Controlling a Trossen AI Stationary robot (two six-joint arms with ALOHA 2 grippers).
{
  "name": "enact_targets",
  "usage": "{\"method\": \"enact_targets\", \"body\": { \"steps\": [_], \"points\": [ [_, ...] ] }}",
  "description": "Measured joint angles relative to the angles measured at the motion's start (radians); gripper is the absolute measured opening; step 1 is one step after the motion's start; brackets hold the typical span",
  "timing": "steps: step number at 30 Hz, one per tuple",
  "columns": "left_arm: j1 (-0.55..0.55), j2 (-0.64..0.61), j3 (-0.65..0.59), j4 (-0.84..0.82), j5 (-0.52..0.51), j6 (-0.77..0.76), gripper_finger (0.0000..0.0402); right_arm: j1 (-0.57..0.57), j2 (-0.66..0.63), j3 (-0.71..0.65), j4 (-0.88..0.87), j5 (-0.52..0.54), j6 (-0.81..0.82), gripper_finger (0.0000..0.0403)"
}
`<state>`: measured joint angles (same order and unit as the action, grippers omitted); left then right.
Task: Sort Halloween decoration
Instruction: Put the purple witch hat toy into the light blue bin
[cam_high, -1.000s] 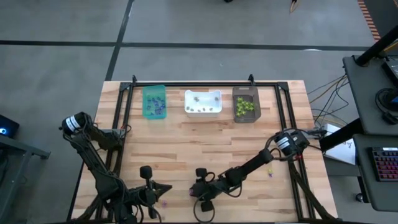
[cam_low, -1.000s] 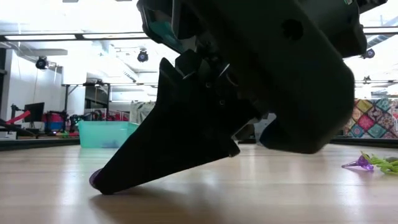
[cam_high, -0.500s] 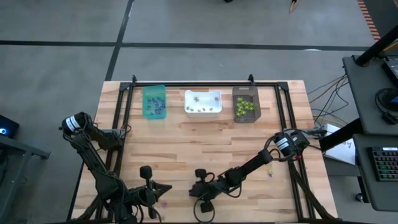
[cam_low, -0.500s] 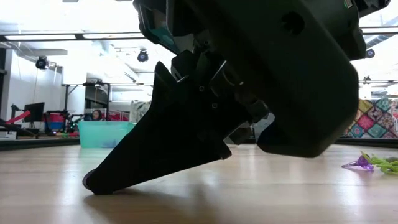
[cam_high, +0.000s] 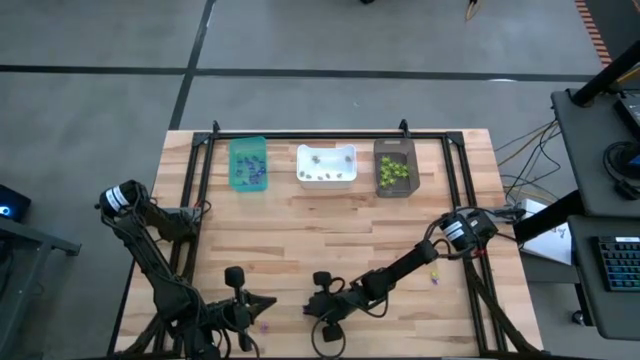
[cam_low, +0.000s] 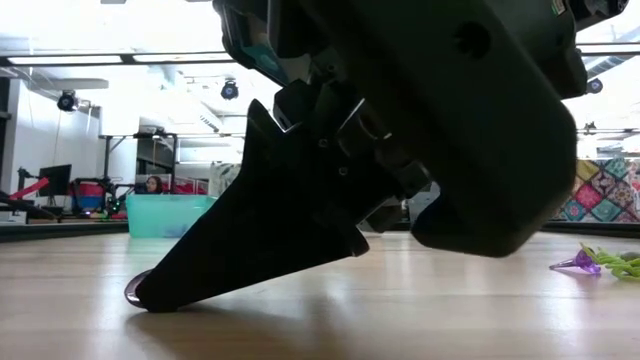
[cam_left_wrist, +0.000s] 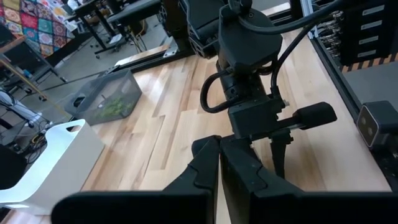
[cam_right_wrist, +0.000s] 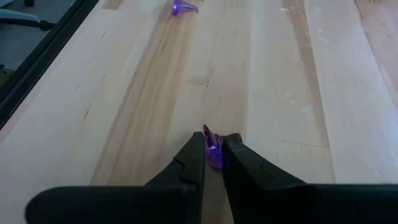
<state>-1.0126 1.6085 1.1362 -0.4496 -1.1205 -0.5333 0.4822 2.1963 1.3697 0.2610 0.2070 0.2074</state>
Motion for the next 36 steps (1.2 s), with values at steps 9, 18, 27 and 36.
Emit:
{"method": "enact_targets", "body": {
  "steps": [9, 18, 27, 36],
  "points": [
    [-0.013, -0.013, 0.000, -0.041, -0.008, -0.002, 0.0000, -0.029, -0.029, -0.002, -0.008, 0.001, -0.002, 0.0038],
    [-0.012, -0.053, 0.000, -0.143, -0.004, -0.012, 0.0000, -0.090, -0.075, -0.002, -0.001, -0.007, -0.016, 0.0038],
    [-0.009, -0.293, -0.032, -0.241, -0.047, -0.027, 0.0000, -0.248, -0.144, 0.094, -0.154, -0.010, -0.079, 0.0038],
    [-0.007, -0.481, -0.220, -0.214, -0.128, -0.113, 0.0000, -0.457, -0.145, 0.238, -0.241, -0.095, -0.233, 0.0038]
  ]
}}
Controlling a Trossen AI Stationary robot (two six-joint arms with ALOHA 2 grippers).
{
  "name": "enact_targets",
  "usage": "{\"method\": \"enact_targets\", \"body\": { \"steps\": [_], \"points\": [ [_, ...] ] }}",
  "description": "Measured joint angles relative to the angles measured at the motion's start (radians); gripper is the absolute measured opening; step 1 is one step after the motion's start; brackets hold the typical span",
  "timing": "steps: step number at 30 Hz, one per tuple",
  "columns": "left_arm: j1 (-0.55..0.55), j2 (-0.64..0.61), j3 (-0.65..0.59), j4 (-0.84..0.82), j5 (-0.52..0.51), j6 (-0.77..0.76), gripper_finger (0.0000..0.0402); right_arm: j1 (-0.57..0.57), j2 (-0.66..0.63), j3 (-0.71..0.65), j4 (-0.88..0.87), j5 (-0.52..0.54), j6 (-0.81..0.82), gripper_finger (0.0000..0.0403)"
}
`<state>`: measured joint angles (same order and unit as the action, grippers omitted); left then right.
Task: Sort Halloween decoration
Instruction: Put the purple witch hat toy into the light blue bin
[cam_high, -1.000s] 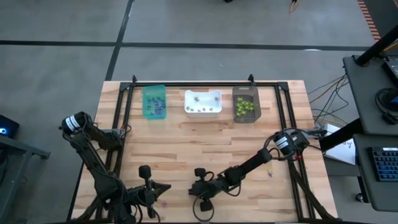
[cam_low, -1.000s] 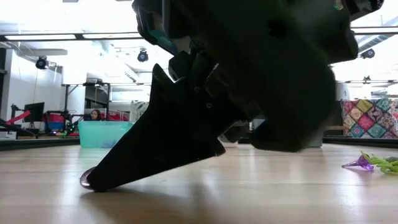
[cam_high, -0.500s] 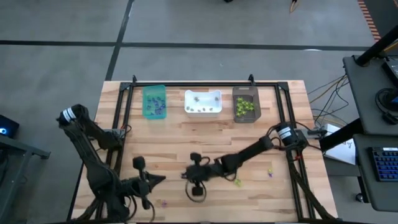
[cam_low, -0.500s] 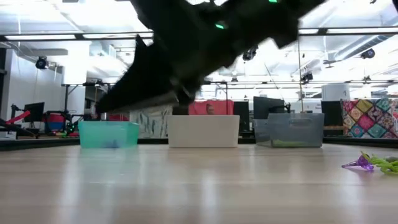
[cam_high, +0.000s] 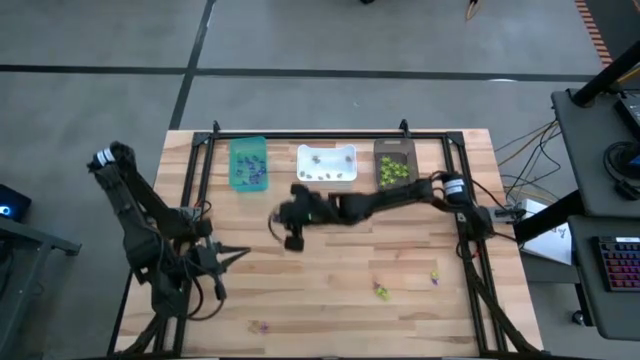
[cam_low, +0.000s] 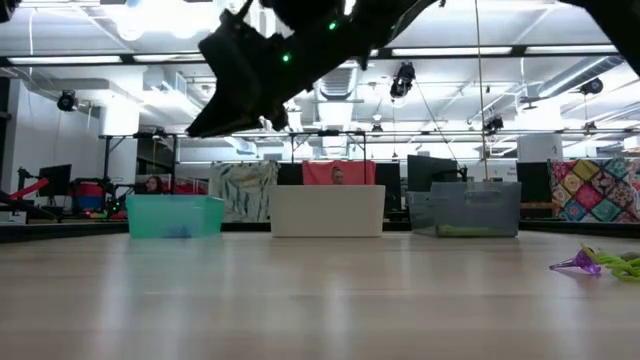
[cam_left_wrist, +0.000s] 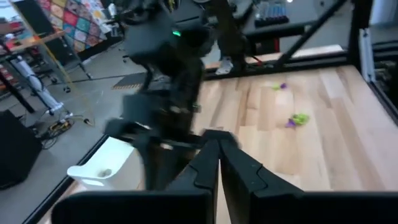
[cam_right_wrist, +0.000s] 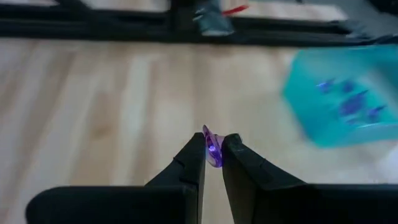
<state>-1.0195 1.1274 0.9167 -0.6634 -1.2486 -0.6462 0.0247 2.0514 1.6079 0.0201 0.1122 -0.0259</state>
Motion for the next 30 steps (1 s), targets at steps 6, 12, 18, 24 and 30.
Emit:
{"method": "enact_targets", "body": {
  "steps": [6, 12, 18, 24, 30],
  "points": [
    [0.000, -0.056, -0.089, 0.060, -0.057, -0.001, 0.0000, -0.140, 0.021, 0.087, 0.019, -0.068, -0.062, 0.0038],
    [0.000, -0.062, -0.121, 0.095, -0.130, 0.000, 0.0000, -0.235, 0.110, 0.223, 0.020, -0.119, -0.068, 0.0038],
    [0.001, -0.061, -0.109, 0.104, -0.154, 0.001, 0.0000, -0.291, 0.227, 0.389, 0.011, -0.120, 0.007, 0.0038],
    [0.001, -0.054, -0.094, 0.104, -0.157, 0.000, 0.0000, -0.309, 0.325, 0.523, 0.002, -0.121, 0.002, 0.0038],
    [0.001, -0.050, -0.094, 0.107, -0.157, 0.000, 0.0000, -0.325, 0.394, 0.611, 0.010, -0.110, -0.015, 0.0038]
  ]
}}
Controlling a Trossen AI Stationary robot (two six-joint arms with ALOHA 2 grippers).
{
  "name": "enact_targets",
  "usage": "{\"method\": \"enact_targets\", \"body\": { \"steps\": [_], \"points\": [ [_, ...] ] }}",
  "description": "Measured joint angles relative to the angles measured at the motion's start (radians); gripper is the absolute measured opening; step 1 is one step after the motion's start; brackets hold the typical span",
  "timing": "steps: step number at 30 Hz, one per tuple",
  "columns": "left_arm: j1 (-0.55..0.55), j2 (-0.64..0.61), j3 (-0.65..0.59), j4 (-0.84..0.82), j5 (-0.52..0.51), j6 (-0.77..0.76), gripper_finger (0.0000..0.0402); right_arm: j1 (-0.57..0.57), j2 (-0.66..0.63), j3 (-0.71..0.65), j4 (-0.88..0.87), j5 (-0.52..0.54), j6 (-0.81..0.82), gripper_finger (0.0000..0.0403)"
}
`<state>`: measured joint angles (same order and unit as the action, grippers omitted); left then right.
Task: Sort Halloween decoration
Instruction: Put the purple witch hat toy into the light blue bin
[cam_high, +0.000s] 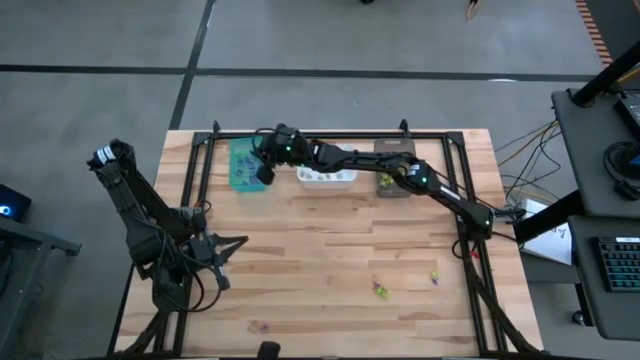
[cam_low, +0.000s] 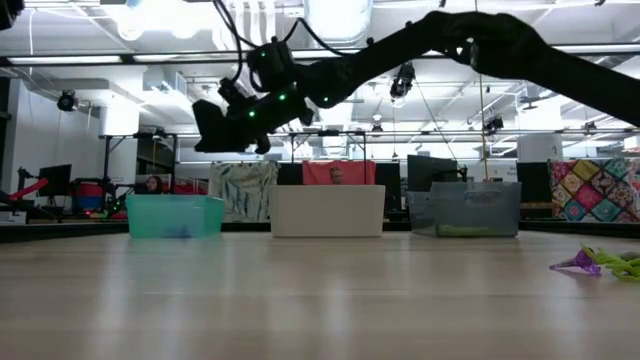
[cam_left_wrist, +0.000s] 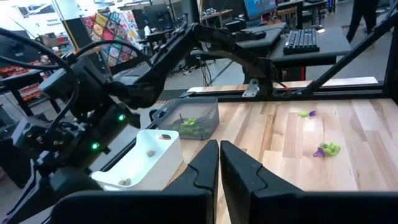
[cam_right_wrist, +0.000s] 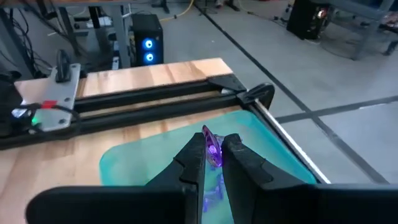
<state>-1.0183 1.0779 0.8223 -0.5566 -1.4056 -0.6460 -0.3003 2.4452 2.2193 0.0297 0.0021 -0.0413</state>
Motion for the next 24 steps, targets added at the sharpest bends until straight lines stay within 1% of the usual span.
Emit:
{"method": "enact_targets", "body": {
  "steps": [5, 12, 15, 19, 24],
  "points": [
    [0.000, 0.001, 0.000, 0.006, -0.026, -0.001, 0.0000, -0.011, 0.041, 0.049, 0.013, -0.002, -0.004, 0.0038],
    [0.001, 0.002, 0.000, 0.006, -0.028, -0.001, 0.0000, -0.026, 0.052, 0.052, 0.001, 0.000, -0.002, 0.0038],
    [0.001, 0.003, 0.000, 0.006, -0.028, -0.001, 0.0000, -0.023, 0.052, 0.052, -0.013, -0.007, -0.041, 0.0042],
    [0.001, 0.003, 0.000, 0.005, -0.029, 0.000, 0.0000, -0.021, 0.052, 0.052, -0.021, -0.051, -0.056, 0.0067],
    [0.001, 0.003, 0.000, 0.005, -0.029, 0.004, 0.0000, -0.021, 0.052, 0.052, -0.029, -0.054, -0.031, 0.0111]
  ]
}}
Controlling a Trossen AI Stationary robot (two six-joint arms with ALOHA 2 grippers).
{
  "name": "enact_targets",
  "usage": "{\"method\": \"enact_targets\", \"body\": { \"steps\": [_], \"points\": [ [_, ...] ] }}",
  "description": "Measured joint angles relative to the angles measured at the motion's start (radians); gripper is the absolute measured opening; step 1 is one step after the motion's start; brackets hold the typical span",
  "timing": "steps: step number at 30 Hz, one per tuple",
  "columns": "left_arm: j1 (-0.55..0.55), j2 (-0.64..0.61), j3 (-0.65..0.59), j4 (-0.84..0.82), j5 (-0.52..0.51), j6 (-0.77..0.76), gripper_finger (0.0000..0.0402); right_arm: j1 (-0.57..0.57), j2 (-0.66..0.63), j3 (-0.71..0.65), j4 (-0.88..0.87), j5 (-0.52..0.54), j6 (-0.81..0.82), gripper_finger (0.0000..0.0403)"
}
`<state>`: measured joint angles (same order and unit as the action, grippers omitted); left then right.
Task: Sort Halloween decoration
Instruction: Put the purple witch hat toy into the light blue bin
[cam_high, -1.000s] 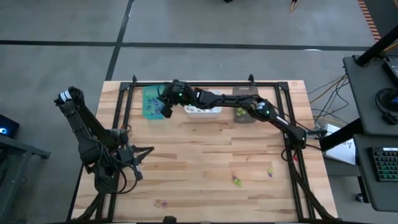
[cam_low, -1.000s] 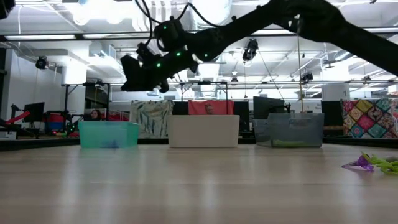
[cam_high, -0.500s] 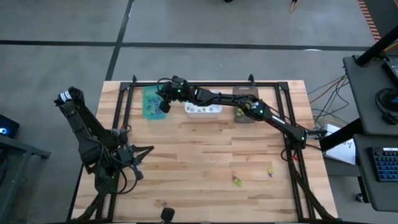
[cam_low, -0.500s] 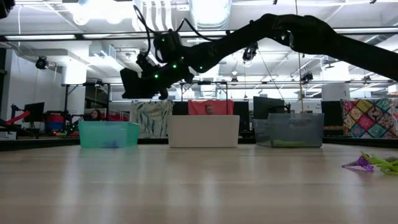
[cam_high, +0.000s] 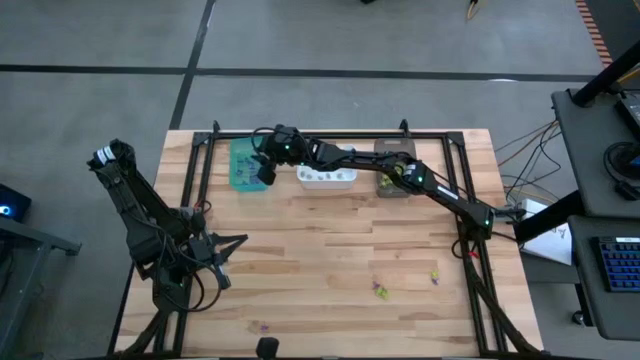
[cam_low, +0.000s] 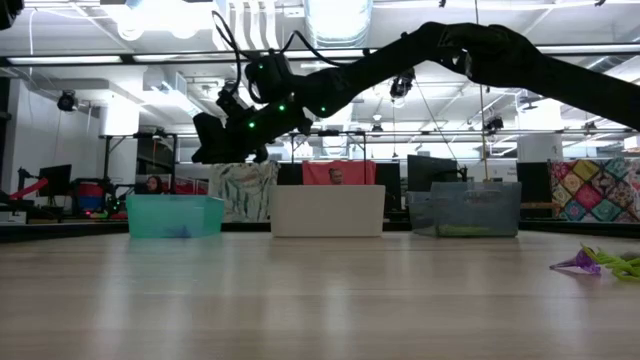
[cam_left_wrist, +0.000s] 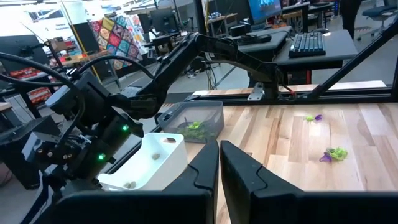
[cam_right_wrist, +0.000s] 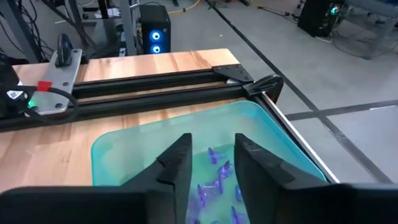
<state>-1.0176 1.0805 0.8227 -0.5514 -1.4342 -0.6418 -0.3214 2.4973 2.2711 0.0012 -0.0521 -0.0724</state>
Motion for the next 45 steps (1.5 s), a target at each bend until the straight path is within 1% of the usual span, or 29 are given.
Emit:
{"method": "enact_targets", "body": {
  "steps": [6, 11, 14, 17, 26, 31, 35, 37, 43, 45],
  "points": [
    [0.000, 0.000, 0.000, 0.000, 0.001, 0.000, 0.0000, 0.000, -0.004, 0.000, -0.016, -0.001, -0.001, 0.0144],
    [0.000, 0.004, 0.000, 0.002, 0.011, 0.000, 0.0000, 0.007, -0.053, -0.001, -0.148, -0.046, -0.048, 0.0150],
    [0.000, 0.012, 0.000, 0.009, 0.044, 0.000, 0.0000, 0.017, -0.115, -0.001, -0.279, -0.060, -0.065, 0.0146],
    [0.000, 0.027, 0.000, 0.029, 0.072, 0.000, 0.0000, 0.028, -0.184, -0.001, -0.445, -0.061, -0.067, 0.0138],
    [0.000, 0.084, 0.000, 0.087, 0.075, 0.000, 0.0000, 0.094, -0.394, -0.001, -0.992, -0.061, 0.069, 0.0116],
    [0.000, 0.112, 0.000, 0.129, 0.099, 0.000, 0.0000, 0.168, -0.466, -0.001, -1.294, -0.061, 0.101, 0.0107],
    [0.000, 0.127, 0.000, 0.187, 0.197, -0.001, 0.0000, 0.249, -0.499, -0.005, -1.472, -0.056, 0.144, 0.0101],
    [0.001, 0.136, 0.000, 0.222, 0.238, -0.001, 0.0000, 0.298, -0.511, -0.016, -1.515, -0.052, 0.171, 0.0098],
    [0.001, 0.166, 0.000, 0.296, 0.328, -0.008, 0.0000, 0.461, -0.554, -0.081, -1.521, -0.049, 0.241, 0.0089],
    [0.000, 0.178, 0.000, 0.301, 0.345, -0.031, 0.0000, 0.519, -0.560, -0.106, -1.515, -0.018, 0.264, 0.0086]
  ]
}}
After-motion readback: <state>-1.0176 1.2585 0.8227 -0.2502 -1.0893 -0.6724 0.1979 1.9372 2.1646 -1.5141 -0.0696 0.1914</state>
